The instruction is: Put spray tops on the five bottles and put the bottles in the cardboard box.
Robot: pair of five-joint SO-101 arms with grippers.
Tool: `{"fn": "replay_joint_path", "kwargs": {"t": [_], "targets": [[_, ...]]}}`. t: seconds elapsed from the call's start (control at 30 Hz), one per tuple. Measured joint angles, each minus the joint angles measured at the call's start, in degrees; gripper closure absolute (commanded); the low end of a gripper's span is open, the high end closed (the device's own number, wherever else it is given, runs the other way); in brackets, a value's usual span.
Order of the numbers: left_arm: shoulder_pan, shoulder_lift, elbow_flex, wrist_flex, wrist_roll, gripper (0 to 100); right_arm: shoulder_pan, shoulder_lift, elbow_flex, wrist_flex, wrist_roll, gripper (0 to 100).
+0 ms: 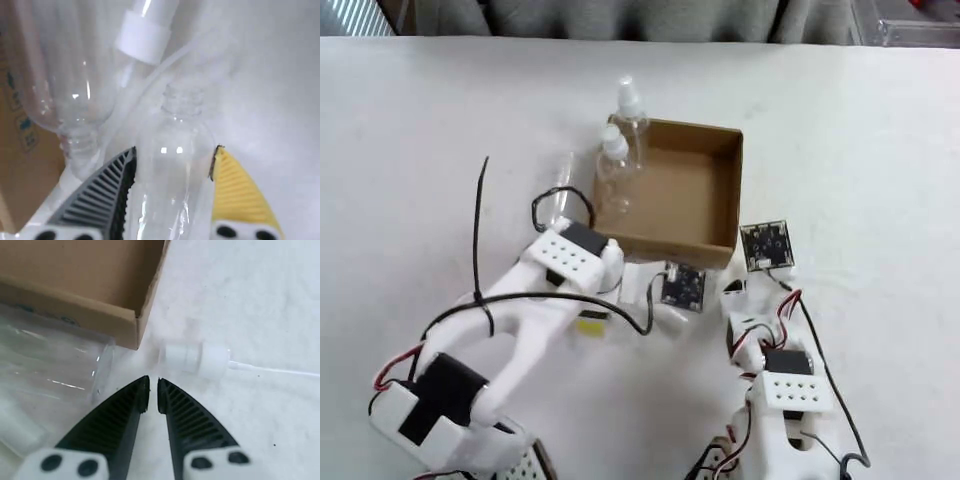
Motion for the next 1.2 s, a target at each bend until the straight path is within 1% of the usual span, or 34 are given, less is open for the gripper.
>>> {"fn": "replay_joint_path", "kwargs": {"t": [0.1,0.2,0.37,0.47,0.63,0.73,0.8,0.9,1.0,1.1,1.2], "targets": [[-0.88,0.00,0.00,0.70,6.77,87,0.00,0.00,0.00,0.00,0.00,98.1],[-2.55,0.00,0.00,1.58,11.69,87,0.00,0.00,0.00,0.00,0.00,98.1],[-8.26,-0.09,0.00,4.04,18.02,87,0.00,0.00,0.00,0.00,0.00,98.1],[-13.36,-0.09,0.00,5.45,19.34,87,0.00,0.00,0.00,0.00,0.00,98.1],[-22.33,-0.09,0.09,6.33,19.60,87,0.00,0.00,0.00,0.00,0.00,98.1],[-25.76,-0.35,0.18,6.33,19.78,87,0.00,0.00,0.00,0.00,0.00,98.1],[-27.60,-1.67,0.97,6.33,21.45,87,0.00,0.00,0.00,0.00,0.00,98.1],[-30.42,-6.77,4.48,6.07,26.90,87,0.00,0.00,0.00,0.00,0.00,98.1],[-31.56,-13.71,9.58,3.16,32.09,86,0.00,0.00,0.00,0.00,0.00,98.1],[-31.91,-20.84,14.95,-1.49,40.44,86,0.00,0.00,0.00,0.00,0.00,98.1],[-31.91,-24.53,18.99,-5.89,49.85,86,0.00,0.00,0.00,0.00,0.00,98.1]]}}
